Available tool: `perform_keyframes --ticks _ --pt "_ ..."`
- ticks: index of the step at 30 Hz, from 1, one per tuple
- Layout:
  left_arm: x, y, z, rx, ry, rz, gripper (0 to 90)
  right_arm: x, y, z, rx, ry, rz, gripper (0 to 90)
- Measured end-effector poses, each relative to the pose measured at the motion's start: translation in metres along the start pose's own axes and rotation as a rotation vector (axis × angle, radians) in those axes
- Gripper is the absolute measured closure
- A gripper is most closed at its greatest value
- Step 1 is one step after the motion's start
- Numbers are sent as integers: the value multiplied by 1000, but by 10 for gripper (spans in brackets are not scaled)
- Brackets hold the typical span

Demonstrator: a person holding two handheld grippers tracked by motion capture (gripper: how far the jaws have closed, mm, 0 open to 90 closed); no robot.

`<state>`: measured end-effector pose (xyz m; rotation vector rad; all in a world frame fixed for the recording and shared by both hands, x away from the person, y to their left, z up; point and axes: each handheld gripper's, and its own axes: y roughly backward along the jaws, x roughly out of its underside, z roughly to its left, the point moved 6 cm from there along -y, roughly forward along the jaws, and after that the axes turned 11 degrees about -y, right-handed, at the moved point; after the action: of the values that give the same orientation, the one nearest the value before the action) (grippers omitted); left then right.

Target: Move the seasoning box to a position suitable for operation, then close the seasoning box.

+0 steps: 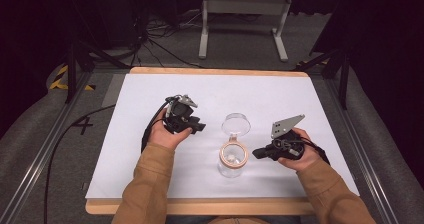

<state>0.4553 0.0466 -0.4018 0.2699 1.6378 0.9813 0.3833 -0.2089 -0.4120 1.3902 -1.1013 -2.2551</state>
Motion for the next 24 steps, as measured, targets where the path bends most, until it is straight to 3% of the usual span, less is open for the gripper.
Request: perform_keyframes --ticks 7,12,14,16,20,24 --pt "-12 -4 -5 19 -10 -15 690 -12 8 15 -18 5 -68 898" --pt "-27 -7 -11 9 -21 -66 714 -18 6 23 -26 3 -111 898" --pt "-31 -6 -12 11 -31 -77 736 -19 6 24 -25 2 -123 897" --pt "-39 -6 -17 20 -26 -124 757 -23 5 25 -33 -11 -166 897" --pt "-42 -8 -20 22 -31 -142 788 -24 3 25 -28 -13 -189 898" --pt "-44 -11 -23 53 -28 -149 815 -25 3 25 -31 -19 -211 897"
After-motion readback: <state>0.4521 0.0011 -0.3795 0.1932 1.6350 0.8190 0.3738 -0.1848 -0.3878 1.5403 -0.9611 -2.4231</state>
